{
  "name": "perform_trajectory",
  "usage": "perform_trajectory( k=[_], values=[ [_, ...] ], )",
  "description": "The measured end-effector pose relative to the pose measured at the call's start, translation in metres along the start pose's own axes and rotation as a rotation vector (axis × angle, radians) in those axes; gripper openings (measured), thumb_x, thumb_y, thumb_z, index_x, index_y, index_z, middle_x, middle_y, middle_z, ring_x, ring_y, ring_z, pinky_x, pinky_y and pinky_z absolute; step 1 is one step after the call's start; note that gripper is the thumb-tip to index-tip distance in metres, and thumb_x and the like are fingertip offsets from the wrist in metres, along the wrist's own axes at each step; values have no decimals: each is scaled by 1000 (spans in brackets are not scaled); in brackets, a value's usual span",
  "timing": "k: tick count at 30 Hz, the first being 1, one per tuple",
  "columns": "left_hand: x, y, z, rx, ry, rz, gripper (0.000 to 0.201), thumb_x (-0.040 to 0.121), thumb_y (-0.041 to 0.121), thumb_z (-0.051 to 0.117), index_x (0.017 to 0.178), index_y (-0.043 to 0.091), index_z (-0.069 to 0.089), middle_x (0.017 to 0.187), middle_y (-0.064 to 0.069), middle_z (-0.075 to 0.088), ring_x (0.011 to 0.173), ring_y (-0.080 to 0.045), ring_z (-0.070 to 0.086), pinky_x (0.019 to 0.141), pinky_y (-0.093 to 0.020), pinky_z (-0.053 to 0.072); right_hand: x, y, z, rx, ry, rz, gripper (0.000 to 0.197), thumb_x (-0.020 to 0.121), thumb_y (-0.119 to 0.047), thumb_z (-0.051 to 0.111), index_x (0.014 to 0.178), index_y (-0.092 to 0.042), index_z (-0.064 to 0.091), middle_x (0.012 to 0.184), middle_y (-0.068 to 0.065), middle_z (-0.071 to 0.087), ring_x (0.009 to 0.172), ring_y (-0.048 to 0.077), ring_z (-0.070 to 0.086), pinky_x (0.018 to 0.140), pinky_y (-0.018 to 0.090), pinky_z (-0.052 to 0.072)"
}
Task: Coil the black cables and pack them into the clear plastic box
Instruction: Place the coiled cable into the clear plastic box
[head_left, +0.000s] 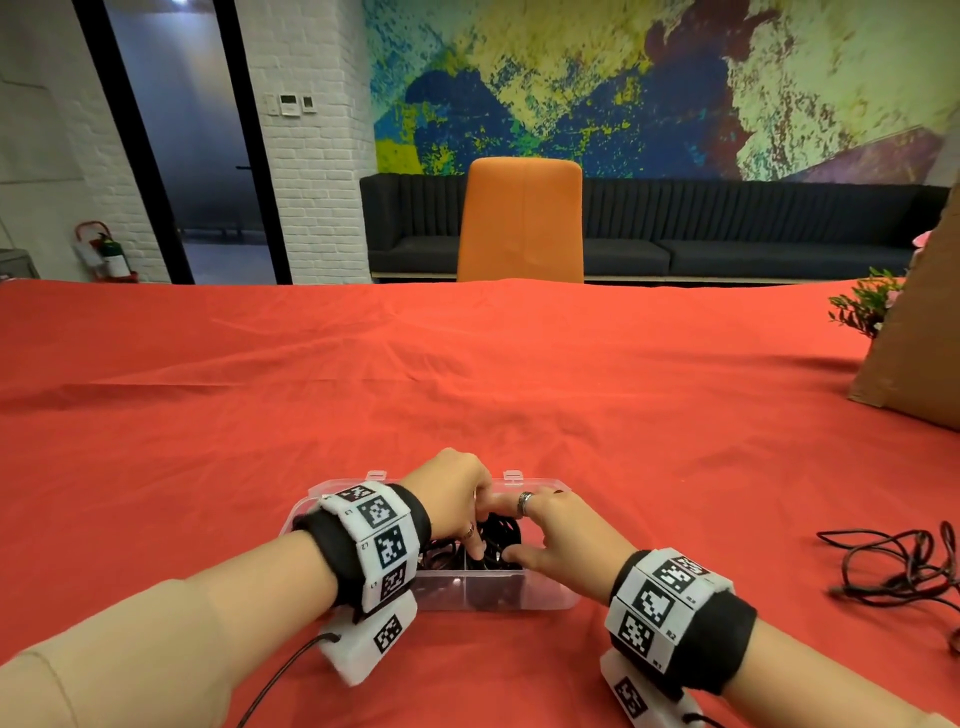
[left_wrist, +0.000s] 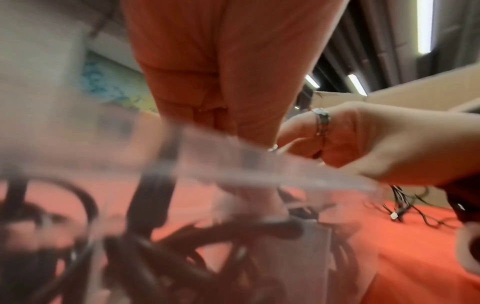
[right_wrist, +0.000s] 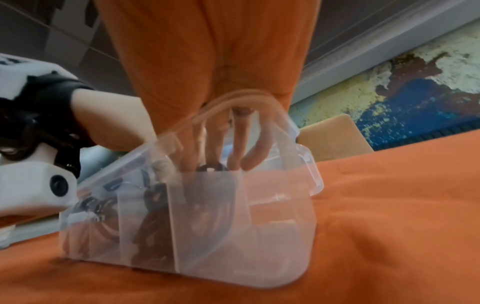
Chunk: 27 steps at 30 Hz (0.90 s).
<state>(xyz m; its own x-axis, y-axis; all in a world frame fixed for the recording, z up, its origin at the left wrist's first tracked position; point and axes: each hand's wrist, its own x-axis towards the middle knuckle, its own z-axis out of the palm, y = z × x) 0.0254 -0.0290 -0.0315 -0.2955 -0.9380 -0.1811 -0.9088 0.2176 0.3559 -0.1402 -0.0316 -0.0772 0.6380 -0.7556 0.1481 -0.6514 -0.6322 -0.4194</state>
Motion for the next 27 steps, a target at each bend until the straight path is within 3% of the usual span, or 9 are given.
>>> perform_trajectory(
  k=[2, 4, 6, 7, 9, 13, 16, 19, 27],
  values=[
    [-2, 1, -1, 29, 28, -27, 34, 63, 7, 82, 90, 10, 62, 74, -3, 67, 84, -20, 68, 73, -29, 53, 0, -1, -2, -30, -16, 53, 51, 81, -28, 64, 130, -30, 49, 126, -4, 58, 123, 14, 45, 101, 33, 40],
    [-6, -2, -2, 17, 46, -29, 32, 73, 3, 72, 103, 9, 61, 83, -4, 73, 89, -16, 68, 56, -10, 44, -1, -1, -2, -41, -42, 92, 52, 83, -31, 64, 132, -30, 47, 124, -2, 56, 123, 17, 41, 100, 33, 42],
    [-13, -3, -4, 37, 31, 0, 28, 82, 0, 60, 109, 8, 62, 92, -5, 75, 89, -13, 68, 50, -4, 39, -1, 0, -3, -89, -75, 120, 50, 83, -37, 62, 131, -37, 47, 119, 3, 54, 119, 19, 40, 97, 33, 43],
    [-17, -4, -4, 52, 22, 29, 29, 85, 2, 57, 113, 10, 62, 97, -5, 74, 92, -14, 67, 58, -5, 44, -1, 1, -3, -130, -87, 120, 48, 83, -39, 61, 129, -38, 49, 117, 4, 55, 119, 21, 40, 96, 35, 43],
    [-25, -6, -1, 135, -42, 70, 31, 91, 17, 55, 121, 18, 61, 116, -4, 66, 107, -20, 59, 87, -25, 48, 0, 1, -4, -223, -105, 83, 44, 85, -42, 57, 128, -36, 52, 117, 6, 59, 121, 24, 41, 97, 37, 42],
    [-37, -7, 9, 346, -222, 83, 41, 98, 37, 38, 138, 25, 43, 153, 13, 24, 129, -26, 26, 109, -44, 26, 2, -4, -11, -427, -129, -15, 41, 91, -40, 49, 131, -30, 51, 118, 8, 63, 122, 24, 44, 101, 36, 37],
    [-40, -6, 14, 337, -259, 37, 41, 100, 40, 27, 135, 24, 41, 154, 16, 21, 131, -30, 23, 108, -48, 19, 0, -14, -16, -535, -144, -58, 39, 94, -36, 44, 130, -25, 51, 112, 10, 64, 117, 27, 45, 94, 36, 37],
    [-39, -4, 13, 371, -275, 1, 47, 98, 48, 19, 120, 21, 50, 147, 10, 37, 129, -30, 26, 102, -52, 18, 0, -22, -20, -627, -192, -63, 36, 96, -33, 41, 125, -18, 55, 104, 15, 64, 108, 30, 52, 86, 36, 38],
    [-47, 8, 17, 415, -275, -34, 71, 88, 69, 22, 140, 22, 36, 147, 0, 27, 136, -27, 16, 108, -50, 8, 7, -22, -18, -663, -269, -71, 35, 97, -33, 37, 116, -14, 59, 105, 12, 67, 100, 33, 59, 73, 34, 42]
  ],
)
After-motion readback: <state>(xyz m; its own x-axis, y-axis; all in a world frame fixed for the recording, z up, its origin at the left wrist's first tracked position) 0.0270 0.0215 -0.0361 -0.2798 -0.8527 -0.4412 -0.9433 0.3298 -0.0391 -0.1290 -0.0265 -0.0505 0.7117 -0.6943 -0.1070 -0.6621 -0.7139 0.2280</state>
